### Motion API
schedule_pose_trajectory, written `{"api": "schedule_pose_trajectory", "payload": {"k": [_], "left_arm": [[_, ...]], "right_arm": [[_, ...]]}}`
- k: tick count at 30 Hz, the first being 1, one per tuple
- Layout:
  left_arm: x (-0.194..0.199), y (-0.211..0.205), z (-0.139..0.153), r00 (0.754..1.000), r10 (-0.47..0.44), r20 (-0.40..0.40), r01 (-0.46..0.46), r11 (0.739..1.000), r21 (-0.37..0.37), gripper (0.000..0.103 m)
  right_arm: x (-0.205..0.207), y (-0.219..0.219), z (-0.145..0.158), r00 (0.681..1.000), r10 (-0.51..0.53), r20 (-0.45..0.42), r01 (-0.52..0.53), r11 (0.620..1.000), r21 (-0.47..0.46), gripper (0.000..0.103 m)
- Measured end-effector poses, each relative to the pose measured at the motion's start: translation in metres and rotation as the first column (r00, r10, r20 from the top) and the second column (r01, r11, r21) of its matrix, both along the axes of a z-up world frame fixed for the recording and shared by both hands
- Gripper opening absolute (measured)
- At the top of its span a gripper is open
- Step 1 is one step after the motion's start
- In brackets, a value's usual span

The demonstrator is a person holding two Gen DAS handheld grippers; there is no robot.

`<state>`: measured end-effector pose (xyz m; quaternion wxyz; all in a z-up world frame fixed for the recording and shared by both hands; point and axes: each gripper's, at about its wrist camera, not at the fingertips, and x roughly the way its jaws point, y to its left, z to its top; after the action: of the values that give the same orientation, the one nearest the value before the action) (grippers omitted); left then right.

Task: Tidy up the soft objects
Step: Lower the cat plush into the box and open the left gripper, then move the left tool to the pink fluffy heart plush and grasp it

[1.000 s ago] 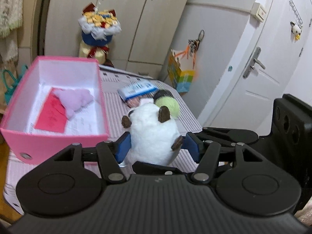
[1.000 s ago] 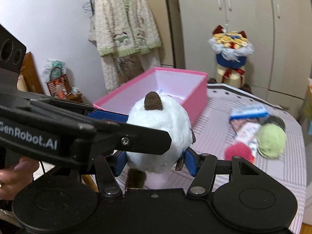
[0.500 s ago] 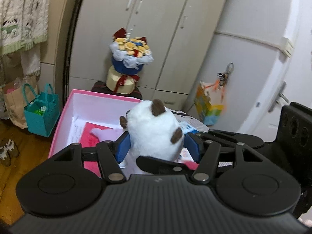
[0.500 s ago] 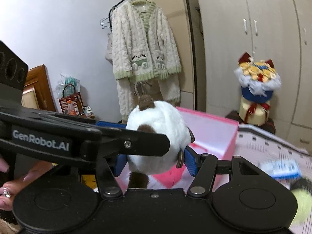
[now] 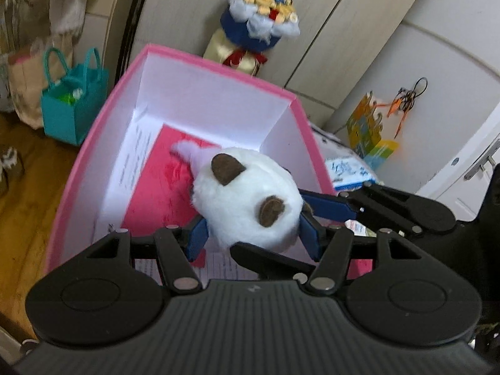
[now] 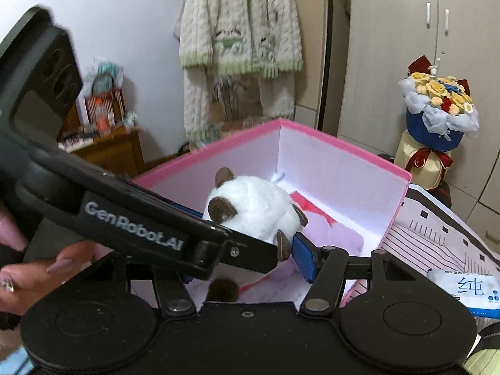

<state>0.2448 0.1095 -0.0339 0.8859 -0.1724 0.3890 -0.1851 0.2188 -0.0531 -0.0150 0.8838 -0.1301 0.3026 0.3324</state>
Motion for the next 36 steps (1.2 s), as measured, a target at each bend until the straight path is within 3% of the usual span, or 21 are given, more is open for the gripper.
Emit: {"api": "schedule_pose_trajectory", "payload": {"k": [7, 12, 21, 36], "left_arm": [[0.011, -0.006, -0.012, 0.999, -0.018, -0.041, 0.017, 1.000, -0.018, 0.059], [0.002, -0.010, -0.008, 1.000, 0.014, 0.006, -0.015, 1.000, 0.027, 0.061], [-0.038, 0.000, 0.023, 0.994, 0.010, 0.108, -0.017, 0.998, 0.062, 0.063], [-0.123, -0.016, 0.072, 0.972, -0.093, 0.215, 0.060, 0.986, 0.154, 0.065]], "right_arm": [[0.004, -0.001, -0.004, 1.000, -0.028, 0.007, 0.029, 0.996, -0.087, 0.065], [-0.002, -0.001, -0.003, 0.997, -0.067, 0.049, 0.072, 0.992, -0.101, 0.066], [-0.028, -0.019, 0.015, 0.995, -0.093, 0.039, 0.094, 0.995, -0.036, 0.066], [-0.089, -0.064, 0.047, 0.993, -0.111, 0.032, 0.110, 0.993, 0.044, 0.066]]}}
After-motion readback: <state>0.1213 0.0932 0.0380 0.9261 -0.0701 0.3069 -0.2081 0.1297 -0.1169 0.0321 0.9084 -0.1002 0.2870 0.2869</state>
